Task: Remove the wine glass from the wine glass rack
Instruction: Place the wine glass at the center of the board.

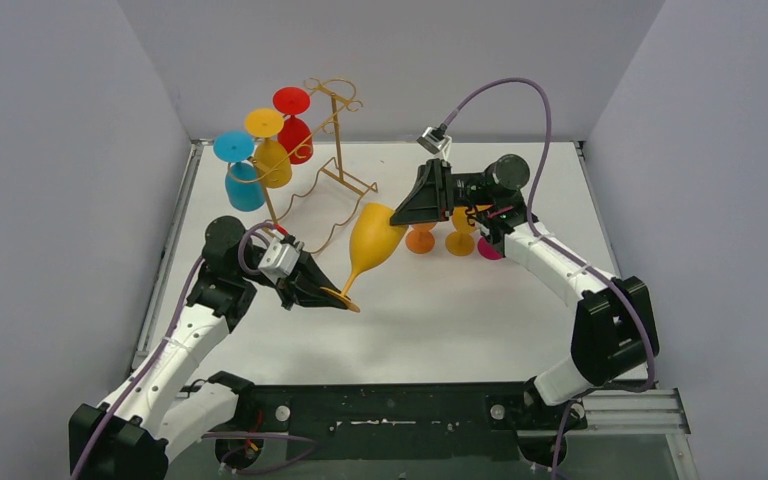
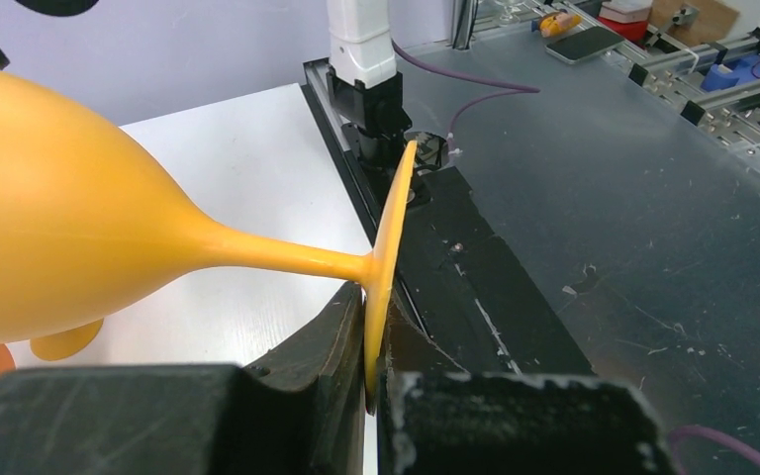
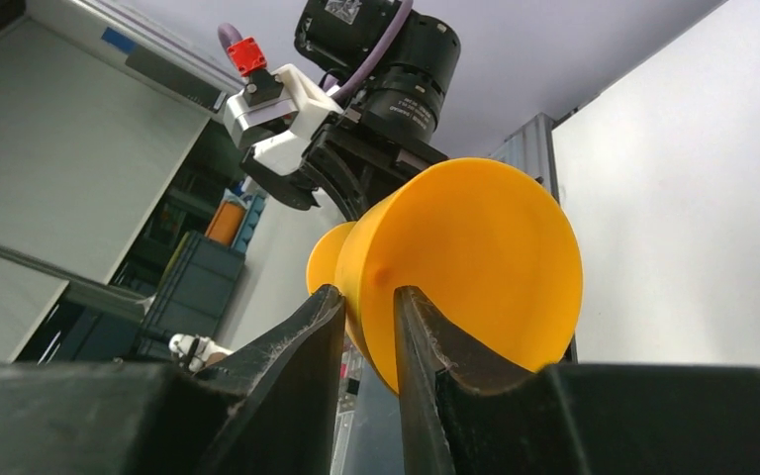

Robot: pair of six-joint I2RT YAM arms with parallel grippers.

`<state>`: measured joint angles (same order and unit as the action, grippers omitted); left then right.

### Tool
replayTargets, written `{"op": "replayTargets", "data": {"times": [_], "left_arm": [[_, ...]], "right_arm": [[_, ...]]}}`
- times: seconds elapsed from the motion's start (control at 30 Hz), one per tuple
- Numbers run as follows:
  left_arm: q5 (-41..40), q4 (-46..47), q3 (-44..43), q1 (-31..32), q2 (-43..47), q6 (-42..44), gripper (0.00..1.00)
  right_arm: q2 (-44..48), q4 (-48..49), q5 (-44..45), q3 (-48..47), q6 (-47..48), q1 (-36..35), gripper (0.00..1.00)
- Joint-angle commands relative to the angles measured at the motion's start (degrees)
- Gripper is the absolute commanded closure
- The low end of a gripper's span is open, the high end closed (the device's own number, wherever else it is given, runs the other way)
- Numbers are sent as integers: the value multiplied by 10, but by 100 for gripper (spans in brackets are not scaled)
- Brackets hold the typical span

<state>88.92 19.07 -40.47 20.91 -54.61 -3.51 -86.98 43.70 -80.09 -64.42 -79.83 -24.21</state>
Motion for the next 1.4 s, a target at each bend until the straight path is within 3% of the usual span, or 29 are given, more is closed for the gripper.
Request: {"op": "replayTargets", "data": {"times": [0.0,0.07,0.17,0.5,0.73,0.8,0.9,0.97,1.03,1.13,1.23,1.27,1.37], "left_arm": [[9,2,-30,-6,-4,14,100],[9,2,-28,-6,-3,13,100],[9,2,-25,-6,-1,9,100],[8,9,-22,-8,-6,8,100],[4,11,-22,-12,-8,2,100],[-8,11,-22,-15,-6,-4,79],[-14,12,-22,-17,-2,-6,70],[-22,12,-22,-19,-1,-11,58],[-26,13,-22,-20,1,-13,55],[-34,13,-25,-23,3,-18,45],[-41,16,-29,-28,7,-26,33],[-48,15,-29,-30,10,-33,24],[-88,14,-33,-38,19,-54,7]], "right_arm": [[-12,177,-30,-13,-134,-20,74],[-21,234,-30,-13,-181,-19,67],[-40,318,-31,-16,-249,-19,66],[-92,547,-29,-35,-430,-21,98],[-84,550,-21,-30,-421,-16,100],[-72,518,-19,-21,-391,-13,100],[-45,431,-16,-1,-314,-6,100],[-20,353,-15,10,-244,0,100],[7,242,-12,17,-156,1,100],[51,-5,6,8,40,1,100],[70,-357,53,-64,303,0,100],[70,-494,84,-88,401,-1,100],[68,-638,143,-126,512,-3,100]]}}
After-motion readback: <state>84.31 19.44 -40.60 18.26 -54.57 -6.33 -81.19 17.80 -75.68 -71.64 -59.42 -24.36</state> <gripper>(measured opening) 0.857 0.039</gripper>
